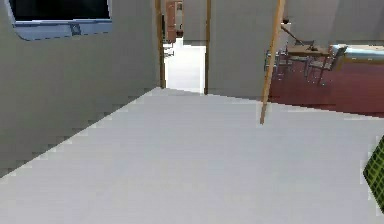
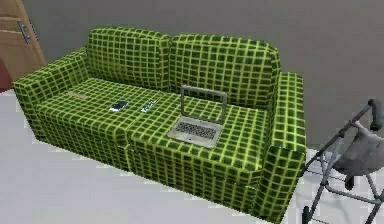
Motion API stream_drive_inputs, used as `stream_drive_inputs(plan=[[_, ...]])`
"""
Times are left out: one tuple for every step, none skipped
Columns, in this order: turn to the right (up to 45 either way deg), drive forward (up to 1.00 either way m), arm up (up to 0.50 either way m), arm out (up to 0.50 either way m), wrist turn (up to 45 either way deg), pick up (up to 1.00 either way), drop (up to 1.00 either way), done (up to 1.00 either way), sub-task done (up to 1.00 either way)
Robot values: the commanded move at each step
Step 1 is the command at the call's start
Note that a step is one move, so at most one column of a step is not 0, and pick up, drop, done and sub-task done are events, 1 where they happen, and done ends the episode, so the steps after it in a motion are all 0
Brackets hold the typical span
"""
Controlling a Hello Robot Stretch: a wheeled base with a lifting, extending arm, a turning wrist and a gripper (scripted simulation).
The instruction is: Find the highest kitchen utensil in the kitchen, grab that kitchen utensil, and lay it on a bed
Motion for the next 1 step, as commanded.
stream_drive_inputs(plan=[[0.0, 1.0, 0.0, 0.0, 0.0, 0.0, 0.0, 0.0, 0.0]])
